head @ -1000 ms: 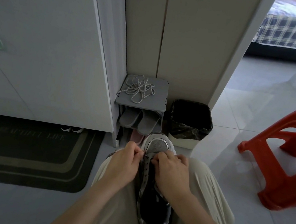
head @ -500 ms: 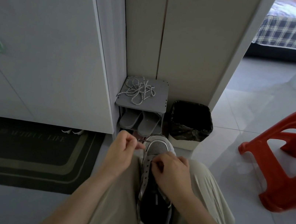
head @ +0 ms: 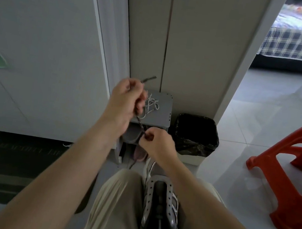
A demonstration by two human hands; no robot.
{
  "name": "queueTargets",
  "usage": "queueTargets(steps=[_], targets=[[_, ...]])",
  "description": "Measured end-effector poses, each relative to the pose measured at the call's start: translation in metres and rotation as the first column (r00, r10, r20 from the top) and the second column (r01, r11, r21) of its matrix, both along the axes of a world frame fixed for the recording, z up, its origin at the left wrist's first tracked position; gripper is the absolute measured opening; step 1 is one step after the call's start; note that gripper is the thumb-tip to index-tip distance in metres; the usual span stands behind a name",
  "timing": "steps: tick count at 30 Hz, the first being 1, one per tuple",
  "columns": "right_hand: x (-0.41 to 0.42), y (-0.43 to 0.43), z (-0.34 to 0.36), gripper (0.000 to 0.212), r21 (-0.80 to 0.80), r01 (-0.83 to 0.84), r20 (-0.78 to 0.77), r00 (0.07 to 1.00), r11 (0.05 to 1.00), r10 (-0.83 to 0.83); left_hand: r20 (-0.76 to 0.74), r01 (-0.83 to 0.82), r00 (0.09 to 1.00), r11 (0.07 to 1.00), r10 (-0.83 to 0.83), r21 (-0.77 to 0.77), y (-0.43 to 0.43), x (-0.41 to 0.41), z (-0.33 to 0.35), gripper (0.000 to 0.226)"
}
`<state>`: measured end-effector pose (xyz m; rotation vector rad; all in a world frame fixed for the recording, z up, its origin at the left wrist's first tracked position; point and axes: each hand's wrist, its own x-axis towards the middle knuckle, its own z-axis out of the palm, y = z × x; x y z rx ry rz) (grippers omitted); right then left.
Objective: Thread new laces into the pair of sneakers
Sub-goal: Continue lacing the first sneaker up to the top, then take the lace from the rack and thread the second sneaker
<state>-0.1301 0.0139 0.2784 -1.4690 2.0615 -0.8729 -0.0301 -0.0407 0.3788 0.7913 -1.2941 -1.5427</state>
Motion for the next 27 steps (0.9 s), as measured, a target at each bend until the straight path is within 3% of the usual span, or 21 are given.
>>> queueTargets(steps=[4, 7, 10, 12, 14, 18, 21, 23, 25, 27], targets=[[-0.07, 0.002, -0.017, 0.006, 0.193, 0.119, -0.2, 0.977, 0.974, -0.079, -0.085, -0.168, 0.983, 0.985, 0.163, -0.05, -0.04, 0.017, 0.025, 0.016], [-0.128, 0.013, -0.028, 0.01, 0.28, 0.238, -0.245, 0.954, 0.93, -0.17, -0.085, -0.324, 0.945, 0.94, 0.316, -0.105, -0.067, 0.03, 0.031, 0.014], [-0.174, 0.022, -0.033, 0.021, 0.293, 0.338, -0.203, 0.936, 0.894, -0.287, 0.083, -0.386, 0.91, 0.904, 0.406, -0.184, -0.089, 0.03, 0.013, 0.005], [-0.19, 0.019, -0.031, 0.019, 0.234, 0.383, 0.011, 0.918, 0.894, -0.396, 0.313, -0.27, 0.884, 0.927, 0.346, -0.262, -0.093, 0.011, -0.011, 0.016], [-0.193, 0.008, -0.018, 0.014, 0.151, 0.38, 0.259, 0.876, 0.913, -0.407, 0.543, -0.05, 0.812, 0.953, 0.214, -0.3, -0.087, -0.023, -0.037, 0.032], [-0.188, -0.019, 0.022, 0.007, -0.009, 0.298, 0.426, 0.865, 0.955, -0.266, 0.776, 0.402, 0.619, 0.897, -0.12, -0.182, -0.066, -0.107, -0.082, 0.073], [-0.194, -0.034, 0.04, 0.009, -0.071, 0.276, 0.52, 0.83, 0.959, -0.2, 0.692, 0.472, 0.651, 0.88, -0.313, -0.047, -0.055, -0.159, -0.102, 0.071], [-0.202, -0.04, 0.046, 0.009, -0.109, 0.265, 0.573, 0.804, 0.958, -0.157, 0.556, 0.466, 0.733, 0.885, -0.392, 0.009, -0.056, -0.185, -0.11, 0.036], [-0.216, -0.045, 0.046, 0.009, -0.158, 0.309, 0.601, 0.784, 0.938, -0.157, 0.476, 0.396, 0.798, 0.917, -0.369, 0.049, -0.062, -0.205, -0.112, 0.005], [-0.235, -0.046, 0.038, 0.016, -0.169, 0.38, 0.614, 0.763, 0.909, -0.205, 0.425, 0.335, 0.843, 0.94, -0.33, 0.067, -0.071, -0.218, -0.114, 0.008]])
